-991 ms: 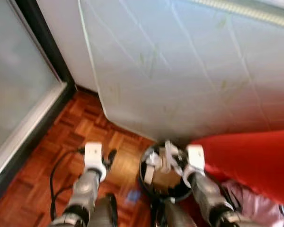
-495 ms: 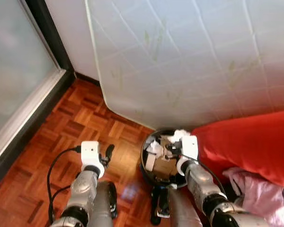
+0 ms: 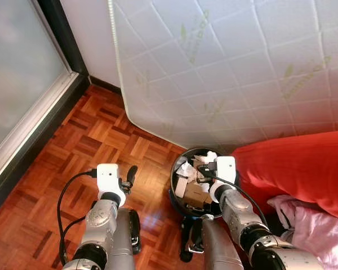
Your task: Clean up the room
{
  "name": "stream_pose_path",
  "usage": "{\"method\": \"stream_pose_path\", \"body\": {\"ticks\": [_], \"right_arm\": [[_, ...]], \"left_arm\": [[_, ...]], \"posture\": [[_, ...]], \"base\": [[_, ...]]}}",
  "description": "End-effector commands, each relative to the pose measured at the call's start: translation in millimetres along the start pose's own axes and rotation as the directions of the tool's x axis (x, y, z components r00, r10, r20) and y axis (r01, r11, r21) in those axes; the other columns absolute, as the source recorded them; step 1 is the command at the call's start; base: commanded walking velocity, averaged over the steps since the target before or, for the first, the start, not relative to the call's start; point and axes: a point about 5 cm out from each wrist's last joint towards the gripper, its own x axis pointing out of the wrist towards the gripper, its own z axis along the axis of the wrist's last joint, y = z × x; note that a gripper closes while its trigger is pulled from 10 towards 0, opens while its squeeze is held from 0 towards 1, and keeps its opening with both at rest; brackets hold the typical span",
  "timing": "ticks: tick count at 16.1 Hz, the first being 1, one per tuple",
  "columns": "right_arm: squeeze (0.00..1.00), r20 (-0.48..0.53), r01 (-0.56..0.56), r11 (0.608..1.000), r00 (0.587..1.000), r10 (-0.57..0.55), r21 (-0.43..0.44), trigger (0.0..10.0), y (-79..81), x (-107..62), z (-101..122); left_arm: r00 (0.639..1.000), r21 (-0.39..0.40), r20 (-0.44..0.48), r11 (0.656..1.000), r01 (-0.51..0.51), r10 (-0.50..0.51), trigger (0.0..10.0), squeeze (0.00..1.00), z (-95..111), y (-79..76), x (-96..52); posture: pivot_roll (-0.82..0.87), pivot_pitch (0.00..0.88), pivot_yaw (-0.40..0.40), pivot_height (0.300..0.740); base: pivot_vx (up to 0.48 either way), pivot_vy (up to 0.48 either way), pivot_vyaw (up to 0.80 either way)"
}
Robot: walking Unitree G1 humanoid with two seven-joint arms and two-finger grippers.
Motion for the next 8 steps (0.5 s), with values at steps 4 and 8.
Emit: {"method": "stream_pose_path", "body": {"ticks": [4,8], "right_arm": [[1.0,-0.065,0.051,0.999,0.997,-0.051,0.001,10.0,-7.2,-5.8,-18.2],[1.0,-0.074,0.059,0.998,0.996,-0.059,-0.007,10.0,-8.2,-6.7,-20.7]], "left_arm": [[0.998,-0.024,-0.061,1.0,-0.006,0.004,10.0,0.0,-15.1,-0.9,-9.6],[0.998,-0.026,-0.064,1.0,-0.009,0.007,10.0,0.0,-15.5,-1.0,-10.4]], "posture": [[0.11,0.457,-0.119,0.649],[0.11,0.462,-0.122,0.649]], "base": [[0.0,0.0,0.0],[0.0,0.0,0.0]]}}
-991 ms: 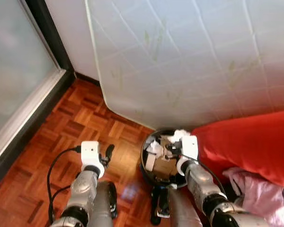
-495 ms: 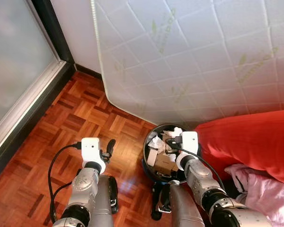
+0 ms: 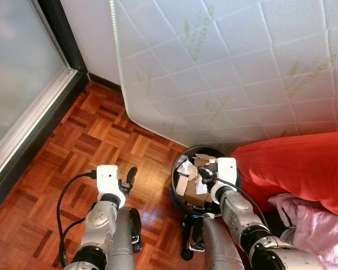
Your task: Clean up the room
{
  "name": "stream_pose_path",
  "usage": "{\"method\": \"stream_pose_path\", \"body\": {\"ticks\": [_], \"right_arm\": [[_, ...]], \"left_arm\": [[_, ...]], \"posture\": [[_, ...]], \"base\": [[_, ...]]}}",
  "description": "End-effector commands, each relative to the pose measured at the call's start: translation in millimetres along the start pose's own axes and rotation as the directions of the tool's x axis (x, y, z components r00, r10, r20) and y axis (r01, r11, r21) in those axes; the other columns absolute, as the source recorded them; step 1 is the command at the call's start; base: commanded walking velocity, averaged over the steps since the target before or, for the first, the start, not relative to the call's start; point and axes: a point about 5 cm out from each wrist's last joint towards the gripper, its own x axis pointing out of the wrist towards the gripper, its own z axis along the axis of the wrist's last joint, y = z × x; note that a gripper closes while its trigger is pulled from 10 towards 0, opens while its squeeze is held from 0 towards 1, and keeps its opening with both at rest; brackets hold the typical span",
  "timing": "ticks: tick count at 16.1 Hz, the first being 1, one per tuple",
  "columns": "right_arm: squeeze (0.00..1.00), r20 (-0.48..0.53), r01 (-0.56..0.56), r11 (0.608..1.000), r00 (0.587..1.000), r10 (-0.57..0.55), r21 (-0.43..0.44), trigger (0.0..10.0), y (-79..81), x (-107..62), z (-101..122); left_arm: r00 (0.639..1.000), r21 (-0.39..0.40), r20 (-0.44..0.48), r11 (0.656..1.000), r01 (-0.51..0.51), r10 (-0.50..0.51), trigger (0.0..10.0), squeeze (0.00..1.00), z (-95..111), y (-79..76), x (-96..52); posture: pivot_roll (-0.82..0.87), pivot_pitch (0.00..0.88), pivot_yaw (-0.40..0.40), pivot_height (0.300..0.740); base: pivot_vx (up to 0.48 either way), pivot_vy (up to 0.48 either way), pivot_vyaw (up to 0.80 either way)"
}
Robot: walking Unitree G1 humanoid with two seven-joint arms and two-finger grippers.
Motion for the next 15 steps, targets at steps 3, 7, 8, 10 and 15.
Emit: {"method": "stream_pose_path", "body": {"ticks": [3,7,8,10,15], "right_arm": [[1.0,-0.07,0.047,0.999,0.996,-0.049,-0.019,10.0,-9.8,-6.7,-20.6],[1.0,-0.079,0.074,0.997,0.994,-0.076,-0.027,10.0,-12.9,-8.2,-24.0],[1.0,-0.081,0.079,0.996,0.993,-0.082,-0.031,10.0,-13.6,-8.4,-24.4],[1.0,-0.088,0.085,0.995,0.992,-0.088,-0.043,10.0,-14.4,-9.1,-26.4],[1.0,-0.093,0.051,0.999,0.994,-0.051,-0.002,10.0,-12.1,-9.9,-29.4]], "left_arm": [[0.998,-0.02,-0.061,1.0,-0.005,0.003,10.0,0.0,-14.6,-0.8,-8.4],[0.998,-0.018,-0.063,1.0,-0.001,0.0,10.0,0.0,-13.5,0.4,-8.1],[0.998,-0.017,-0.063,1.0,0.0,-0.001,10.0,0.0,-13.5,0.5,-8.1],[0.998,-0.017,-0.064,1.0,0.001,-0.002,10.0,0.0,-13.6,0.4,-8.1],[0.998,-0.016,-0.064,1.0,0.002,-0.003,10.0,0.0,-13.0,-0.7,-7.7]], "posture": [[0.12,0.465,-0.119,0.649],[0.12,0.466,-0.112,0.649],[0.12,0.466,-0.11,0.649],[0.12,0.467,-0.109,0.649],[0.12,0.471,-0.107,0.649]], "base": [[0.0,0.0,0.0],[0.0,0.0,0.0],[0.0,0.0,0.0],[0.0,0.0,0.0],[0.0,0.0,0.0]]}}
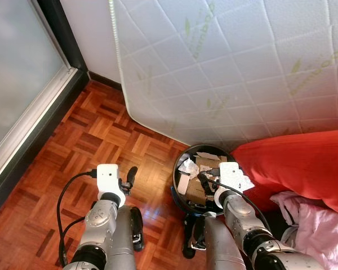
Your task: Clean up the room
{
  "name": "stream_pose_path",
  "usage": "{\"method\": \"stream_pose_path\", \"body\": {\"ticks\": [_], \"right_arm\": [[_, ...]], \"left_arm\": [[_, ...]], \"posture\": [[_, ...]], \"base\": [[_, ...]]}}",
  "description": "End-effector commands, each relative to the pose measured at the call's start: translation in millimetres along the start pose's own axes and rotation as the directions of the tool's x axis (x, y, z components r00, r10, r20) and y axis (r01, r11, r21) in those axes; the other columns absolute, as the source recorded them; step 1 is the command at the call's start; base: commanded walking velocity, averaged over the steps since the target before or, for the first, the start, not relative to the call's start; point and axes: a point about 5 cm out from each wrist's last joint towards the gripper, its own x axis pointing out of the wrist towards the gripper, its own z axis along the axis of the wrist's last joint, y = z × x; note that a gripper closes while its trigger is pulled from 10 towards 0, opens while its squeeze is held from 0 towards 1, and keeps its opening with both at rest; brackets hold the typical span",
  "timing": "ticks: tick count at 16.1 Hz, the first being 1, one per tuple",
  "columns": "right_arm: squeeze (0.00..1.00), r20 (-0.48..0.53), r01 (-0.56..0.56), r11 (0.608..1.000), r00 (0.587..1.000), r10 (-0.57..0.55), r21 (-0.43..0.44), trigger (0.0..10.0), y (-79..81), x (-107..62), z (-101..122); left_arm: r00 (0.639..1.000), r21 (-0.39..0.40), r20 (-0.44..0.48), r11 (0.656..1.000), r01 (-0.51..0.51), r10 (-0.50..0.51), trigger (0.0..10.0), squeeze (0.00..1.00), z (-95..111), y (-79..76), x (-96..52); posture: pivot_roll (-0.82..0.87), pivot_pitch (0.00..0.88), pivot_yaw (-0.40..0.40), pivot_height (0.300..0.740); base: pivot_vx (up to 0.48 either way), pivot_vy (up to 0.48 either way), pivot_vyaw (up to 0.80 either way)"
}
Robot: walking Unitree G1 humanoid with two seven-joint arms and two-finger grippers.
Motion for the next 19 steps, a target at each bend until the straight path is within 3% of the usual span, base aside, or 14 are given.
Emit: {"method": "stream_pose_path", "body": {"ticks": [1,7,12,16,19], "right_arm": [[1.0,-0.064,-0.041,0.997,0.997,0.044,0.058,10.0,2.0,-5.2,-20.2],[1.0,-0.131,-0.244,0.966,0.958,0.254,0.085,10.0,22.7,-9.3,-34.1],[1.0,-0.171,-0.291,0.944,0.933,0.315,0.155,10.0,24.5,-14.0,-45.7],[1.0,-0.3,-0.229,0.972,0.924,0.235,0.053,10.0,15.7,-21.4,-67.6],[1.0,-0.361,-0.237,0.97,0.901,0.241,0.055,10.0,16.1,-28.5,-82.9]], "left_arm": [[0.999,-0.017,-0.052,1.0,-0.004,0.003,10.0,0.0,-14.5,-0.1,-8.5],[0.998,-0.013,-0.055,1.0,-0.007,0.007,10.0,0.0,-14.9,0.8,-9.2],[0.998,-0.011,-0.055,1.0,-0.007,0.006,10.0,0.0,-14.8,0.6,-9.1],[0.998,-0.008,-0.057,1.0,-0.008,0.007,10.0,0.0,-15.5,0.6,-9.7],[0.998,-0.007,-0.057,1.0,-0.007,0.007,10.0,0.0,-15.6,0.3,-10.0]], "posture": [[0.12,0.471,-0.107,0.649],[0.12,0.475,-0.107,0.649],[0.12,0.475,-0.106,0.649],[0.12,0.478,-0.106,0.649],[0.13,0.481,-0.103,0.649]], "base": [[0.0,0.0,0.0],[0.0,0.0,0.0],[0.0,0.0,0.0],[0.0,0.0,0.0],[0.0,0.0,0.0]]}}
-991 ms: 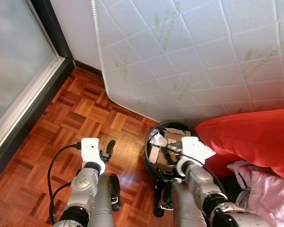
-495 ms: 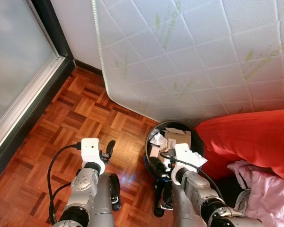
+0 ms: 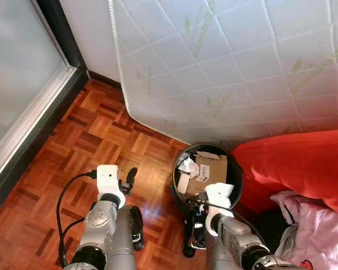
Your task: Clean up the room
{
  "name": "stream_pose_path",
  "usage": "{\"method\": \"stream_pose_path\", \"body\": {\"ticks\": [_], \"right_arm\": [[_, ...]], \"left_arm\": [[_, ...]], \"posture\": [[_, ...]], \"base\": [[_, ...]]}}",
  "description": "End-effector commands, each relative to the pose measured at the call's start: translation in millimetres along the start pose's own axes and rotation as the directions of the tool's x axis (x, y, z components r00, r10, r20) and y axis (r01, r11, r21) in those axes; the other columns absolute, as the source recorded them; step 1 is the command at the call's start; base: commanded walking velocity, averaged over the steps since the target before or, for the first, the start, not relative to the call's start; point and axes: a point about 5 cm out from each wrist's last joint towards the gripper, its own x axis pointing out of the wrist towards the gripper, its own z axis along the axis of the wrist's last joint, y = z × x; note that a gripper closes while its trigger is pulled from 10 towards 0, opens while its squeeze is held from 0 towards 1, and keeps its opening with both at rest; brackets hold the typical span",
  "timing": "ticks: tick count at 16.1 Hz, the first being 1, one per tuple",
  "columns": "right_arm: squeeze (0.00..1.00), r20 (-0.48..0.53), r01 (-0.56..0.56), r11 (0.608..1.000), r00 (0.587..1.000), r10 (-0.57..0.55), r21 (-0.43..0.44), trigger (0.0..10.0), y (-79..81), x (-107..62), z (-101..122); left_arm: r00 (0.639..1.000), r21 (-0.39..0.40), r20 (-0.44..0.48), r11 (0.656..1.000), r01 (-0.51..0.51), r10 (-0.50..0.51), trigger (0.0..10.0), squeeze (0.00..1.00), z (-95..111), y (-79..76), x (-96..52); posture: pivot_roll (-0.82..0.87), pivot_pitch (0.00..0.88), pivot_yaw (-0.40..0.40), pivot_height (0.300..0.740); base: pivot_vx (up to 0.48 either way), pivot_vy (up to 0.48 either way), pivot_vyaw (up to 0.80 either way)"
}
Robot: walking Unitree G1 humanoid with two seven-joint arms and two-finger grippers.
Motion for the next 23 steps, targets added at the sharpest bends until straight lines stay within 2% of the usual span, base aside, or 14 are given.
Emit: {"method": "stream_pose_path", "body": {"ticks": [1,3,7,8,9,11,12,13,15,18,19,21,23], "right_arm": [[1.0,-0.119,0.02,1.0,0.993,-0.02,0.001,10.0,-2.4,-4.9,-30.3],[1.0,-0.181,0.051,0.995,0.981,-0.067,-0.088,10.0,-6.5,-8.1,-41.7],[1.0,-0.056,0.002,1.0,0.998,-0.002,-0.003,10.0,3.1,-4.3,-30.3],[0.76,-0.054,0.029,0.999,0.998,-0.031,-0.038,10.0,1.9,-4.0,-28.7],[0.0,-0.04,0.059,0.997,0.997,-0.062,-0.052,10.0,-0.9,-4.3,-26.8],[0.0,-0.015,0.159,0.985,0.987,-0.16,-0.066,10.0,-14.0,-7.3,-22.3],[0.0,0.04,0.193,0.981,0.981,-0.192,-0.022,10.0,-19.8,-8.2,-12.9],[0.0,0.13,0.224,0.975,0.966,-0.224,0.02,10.0,-24.2,-8.6,4.4],[0.0,0.265,0.263,0.964,0.927,-0.266,0.048,10.0,-29.3,-9.7,37.8],[0.0,0.34,0.279,0.958,0.896,-0.286,0.072,10.0,-32.1,-11.2,65.7],[0.0,0.338,0.292,0.953,0.892,-0.3,0.077,10.0,-34.4,-11.8,68.5],[0.0,0.312,0.309,0.946,0.894,-0.322,0.093,10.0,-41.1,-14.2,58.0],[0.0,0.267,0.312,0.944,0.905,-0.33,0.111,10.0,-44.6,-15.5,41.1]], "left_arm": [[0.999,-0.011,-0.053,1.0,-0.008,0.007,10.0,0.0,-14.4,0.3,-8.8],[0.999,-0.008,-0.053,1.0,-0.009,0.008,10.0,0.0,-14.4,0.5,-9.0],[0.999,-0.005,-0.053,1.0,-0.011,0.011,10.0,0.0,-14.3,0.4,-8.8],[0.999,-0.004,-0.053,1.0,-0.011,0.011,10.0,0.0,-13.9,0.3,-8.4],[0.999,-0.004,-0.053,1.0,-0.012,0.012,10.0,0.0,-13.7,0.3,-8.0],[0.998,-0.001,-0.053,1.0,-0.014,0.014,10.0,0.0,-14.0,0.6,-8.6],[0.999,0.0,-0.053,1.0,-0.014,0.014,10.0,0.0,-14.4,0.5,-9.3],[0.998,0.0,-0.053,1.0,-0.015,0.015,10.0,0.0,-14.8,0.6,-9.8],[0.998,0.002,-0.055,1.0,-0.015,0.015,10.0,0.0,-14.9,0.4,-9.2],[0.998,0.005,-0.058,1.0,-0.016,0.017,10.0,0.0,-14.5,0.8,-8.0],[0.998,0.006,-0.059,1.0,-0.013,0.013,10.0,0.0,-15.4,-0.1,-8.7],[0.998,0.008,-0.066,1.0,-0.011,0.012,10.0,0.0,-18.5,0.6,-11.2],[0.996,0.02,-0.086,1.0,-0.017,0.019,10.0,0.0,-22.6,5.3,-13.7]], "posture": [[0.13,0.482,-0.103,0.649],[0.13,0.482,-0.102,0.649],[0.13,0.485,-0.099,0.649],[0.13,0.484,-0.099,0.649],[0.13,0.482,-0.098,0.649],[0.13,0.483,-0.098,0.649],[0.13,0.487,-0.096,0.649],[0.13,0.488,-0.096,0.649],[0.13,0.485,-0.093,0.649],[0.12,0.474,-0.092,0.649],[0.12,0.468,-0.092,0.649],[0.12,0.457,-0.092,0.649],[0.12,0.445,-0.09,0.679]], "base": [[0.0,0.0,0.0],[0.0,0.0,0.0],[0.0,0.0,0.0],[0.0,0.0,0.0],[0.0,0.0,0.0],[0.0,0.0,0.0],[0.0,0.0,0.0],[0.0,0.0,0.0],[0.0,0.0,0.0],[0.0,0.0,0.0],[0.0,0.0,0.0],[0.0,0.0,0.0],[0.0,0.0,0.0]]}}
